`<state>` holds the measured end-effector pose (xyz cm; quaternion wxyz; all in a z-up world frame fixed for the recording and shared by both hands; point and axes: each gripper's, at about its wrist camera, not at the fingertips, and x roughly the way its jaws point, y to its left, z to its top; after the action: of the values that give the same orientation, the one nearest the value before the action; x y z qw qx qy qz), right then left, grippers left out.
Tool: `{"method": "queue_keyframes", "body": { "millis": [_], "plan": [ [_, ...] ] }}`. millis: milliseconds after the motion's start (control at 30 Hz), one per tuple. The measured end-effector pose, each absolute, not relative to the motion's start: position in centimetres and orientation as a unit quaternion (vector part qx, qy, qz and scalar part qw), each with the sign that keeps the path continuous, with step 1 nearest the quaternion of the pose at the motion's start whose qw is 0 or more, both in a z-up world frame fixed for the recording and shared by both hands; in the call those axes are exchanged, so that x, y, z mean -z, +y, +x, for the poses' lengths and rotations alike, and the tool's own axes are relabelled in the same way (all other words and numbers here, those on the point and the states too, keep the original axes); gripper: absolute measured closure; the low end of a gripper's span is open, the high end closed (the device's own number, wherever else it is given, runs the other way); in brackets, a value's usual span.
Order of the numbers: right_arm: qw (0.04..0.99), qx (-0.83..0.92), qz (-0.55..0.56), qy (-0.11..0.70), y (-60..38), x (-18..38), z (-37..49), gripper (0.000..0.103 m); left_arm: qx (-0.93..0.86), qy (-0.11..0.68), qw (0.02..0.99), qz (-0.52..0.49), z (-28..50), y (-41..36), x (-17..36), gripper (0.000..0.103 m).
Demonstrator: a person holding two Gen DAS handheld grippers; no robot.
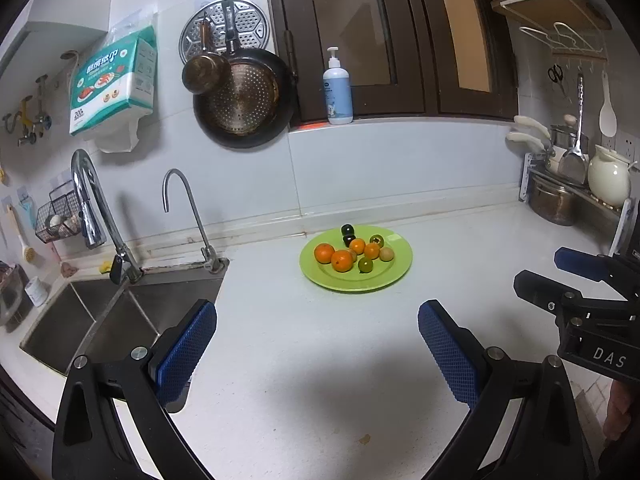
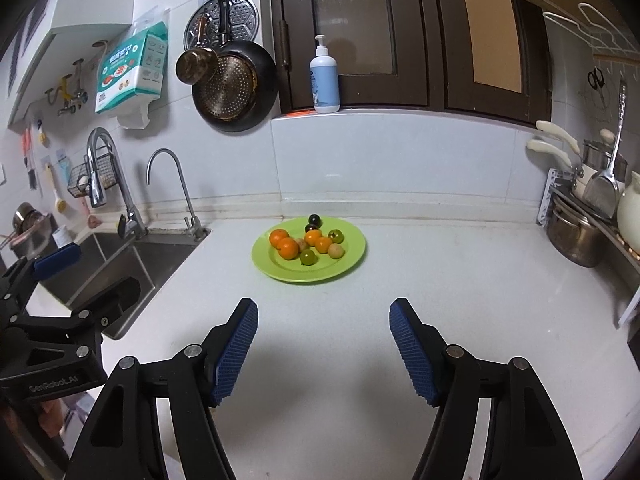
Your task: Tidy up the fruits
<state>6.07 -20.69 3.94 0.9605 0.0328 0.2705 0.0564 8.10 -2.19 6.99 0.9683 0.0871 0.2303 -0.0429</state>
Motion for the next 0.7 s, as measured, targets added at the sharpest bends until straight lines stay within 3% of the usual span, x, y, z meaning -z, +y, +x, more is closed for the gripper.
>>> {"method": "queue_keyframes", "body": {
  "millis": [700],
  "plan": [
    [0.961, -0.056, 0.031, 0.270, -20.8, -3.9, 5.3, 0.034, 0.035, 0.218, 0.971, 0.093, 6.9, -2.3, -7.1, 0.000]
  ]
}}
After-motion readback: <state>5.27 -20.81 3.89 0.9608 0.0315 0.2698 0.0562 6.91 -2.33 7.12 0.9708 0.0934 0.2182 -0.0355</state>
